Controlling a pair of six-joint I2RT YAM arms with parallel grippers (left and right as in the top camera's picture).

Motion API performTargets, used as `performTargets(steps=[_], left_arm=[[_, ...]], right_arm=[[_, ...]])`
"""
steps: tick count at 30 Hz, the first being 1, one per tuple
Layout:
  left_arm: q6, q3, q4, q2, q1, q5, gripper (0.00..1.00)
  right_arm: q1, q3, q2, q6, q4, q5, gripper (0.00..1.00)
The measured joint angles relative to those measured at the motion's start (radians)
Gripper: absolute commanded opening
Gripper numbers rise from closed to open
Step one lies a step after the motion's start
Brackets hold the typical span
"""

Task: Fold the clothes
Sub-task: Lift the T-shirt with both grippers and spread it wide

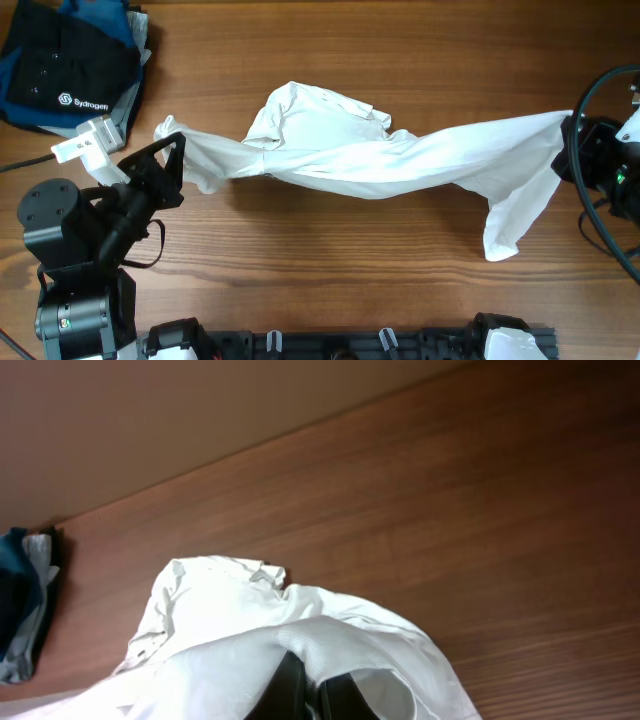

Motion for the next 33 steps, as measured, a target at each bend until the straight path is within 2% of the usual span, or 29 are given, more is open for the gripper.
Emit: performTargets(steps=[11, 19, 33], left_arm=[[0.001, 0.0, 0.248, -0.025, 0.0, 0.0, 0.04], [0.036, 0.0, 0.301, -0.026, 0.0, -0.012, 0.04], [0.094, 0.0, 0.534, -0.026, 0.0, -0.199, 0.04]], right_arm=[[0.0, 0.0, 0.0, -0.006, 0.084, 0.0, 0.04], [0.0, 0.02, 0.01, -0.013, 0.206, 0.0, 0.04], [0.002, 0.067, 0.045, -0.033, 0.39, 0.045, 0.04]])
